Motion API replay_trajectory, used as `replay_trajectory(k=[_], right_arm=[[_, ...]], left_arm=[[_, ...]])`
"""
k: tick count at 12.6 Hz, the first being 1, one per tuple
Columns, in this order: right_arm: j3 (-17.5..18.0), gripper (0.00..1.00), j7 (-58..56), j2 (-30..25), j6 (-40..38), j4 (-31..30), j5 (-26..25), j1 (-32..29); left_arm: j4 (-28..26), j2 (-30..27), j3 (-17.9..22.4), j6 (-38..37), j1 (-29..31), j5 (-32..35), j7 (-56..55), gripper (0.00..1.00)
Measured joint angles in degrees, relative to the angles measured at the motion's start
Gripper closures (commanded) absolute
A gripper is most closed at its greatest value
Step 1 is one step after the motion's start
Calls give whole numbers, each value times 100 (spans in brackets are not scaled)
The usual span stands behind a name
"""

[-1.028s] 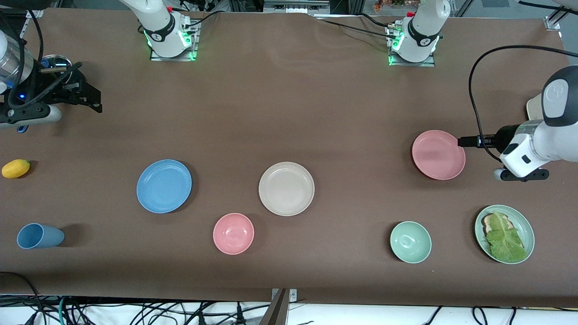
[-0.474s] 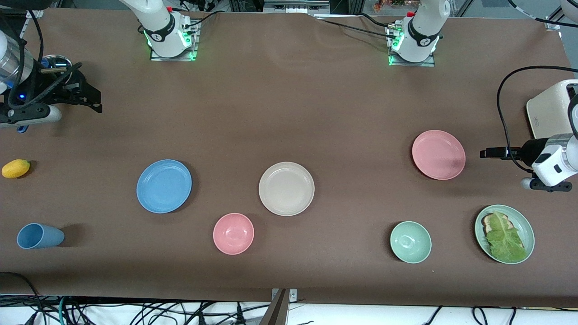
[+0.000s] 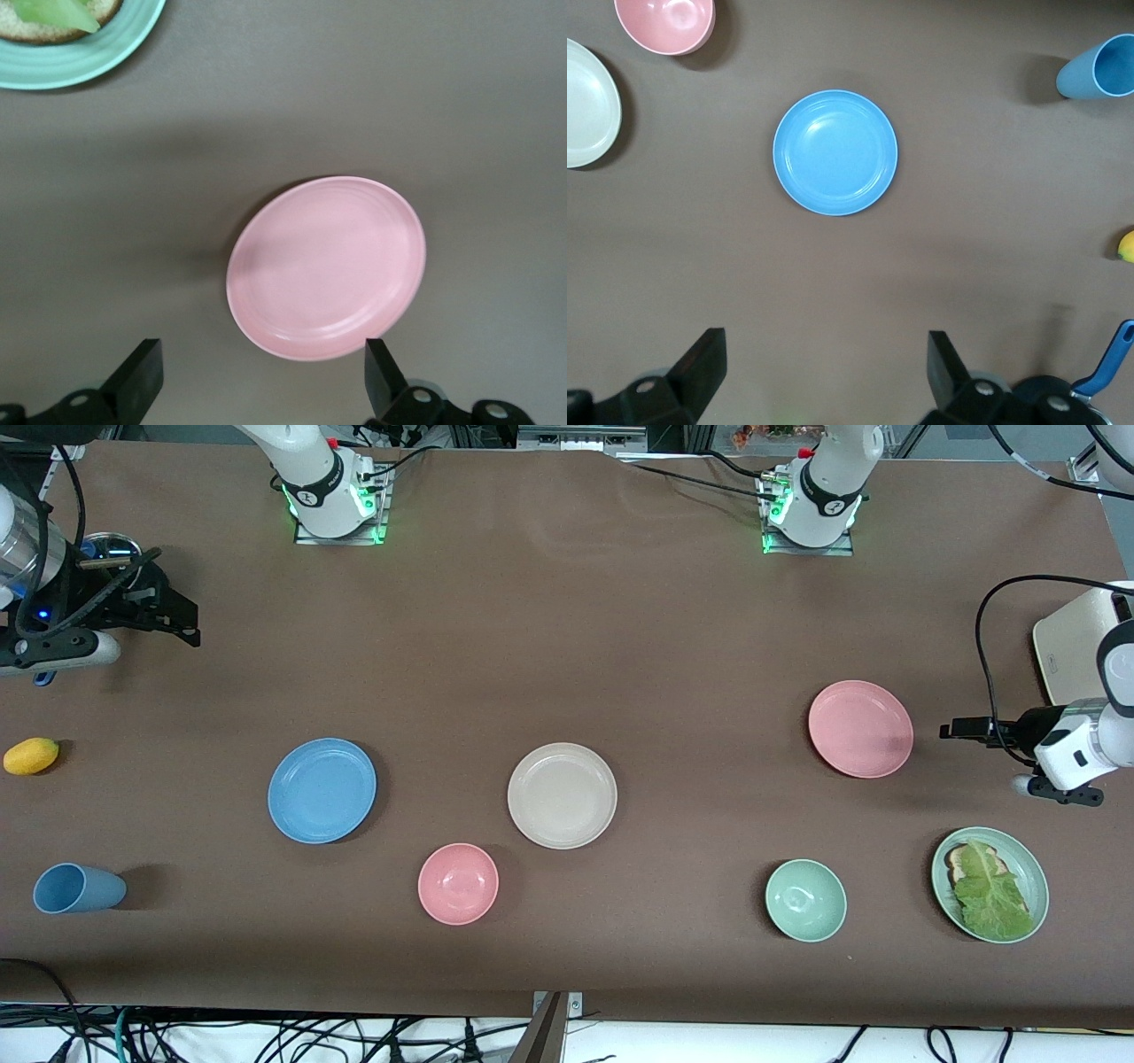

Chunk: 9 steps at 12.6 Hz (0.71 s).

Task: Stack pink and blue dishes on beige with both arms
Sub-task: 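Lower the left gripper to the rim of the pink plate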

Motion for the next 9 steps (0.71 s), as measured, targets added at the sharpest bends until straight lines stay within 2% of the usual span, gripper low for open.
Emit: replay_trajectory(k=[4, 9], right_arm=[[0, 0, 1, 0, 0, 0, 0, 0], [0, 0, 2, 1, 0, 0, 0, -1]], left_arm=[[-916, -2, 2, 1141, 308, -452, 829, 0], [-1741, 4, 5, 2024, 620, -1233, 1593, 0]])
